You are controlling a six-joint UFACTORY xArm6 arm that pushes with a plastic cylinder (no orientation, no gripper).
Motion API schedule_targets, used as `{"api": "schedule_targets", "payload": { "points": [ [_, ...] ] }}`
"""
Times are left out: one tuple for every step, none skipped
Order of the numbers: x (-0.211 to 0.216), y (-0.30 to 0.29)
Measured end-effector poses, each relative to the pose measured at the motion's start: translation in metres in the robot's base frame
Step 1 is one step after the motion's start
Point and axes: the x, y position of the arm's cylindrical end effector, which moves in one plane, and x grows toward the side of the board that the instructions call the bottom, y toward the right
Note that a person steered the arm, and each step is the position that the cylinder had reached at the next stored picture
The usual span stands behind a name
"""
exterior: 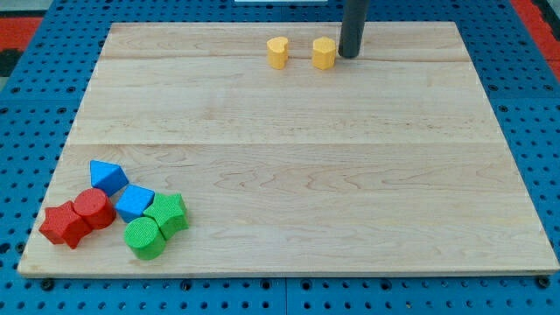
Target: Place the yellow hexagon above the blue cube
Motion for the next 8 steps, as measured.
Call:
{"api": "schedule_targets", "payload": {
  "points": [
    [-0.016,0.0],
    [-0.016,-0.011],
    [-0.016,-0.033],
    [-0.016,-0.033],
    [-0.008,-0.032],
    [0.005,-0.032],
    [0.009,-0.032],
    [0.012,-0.032]
  ]
}}
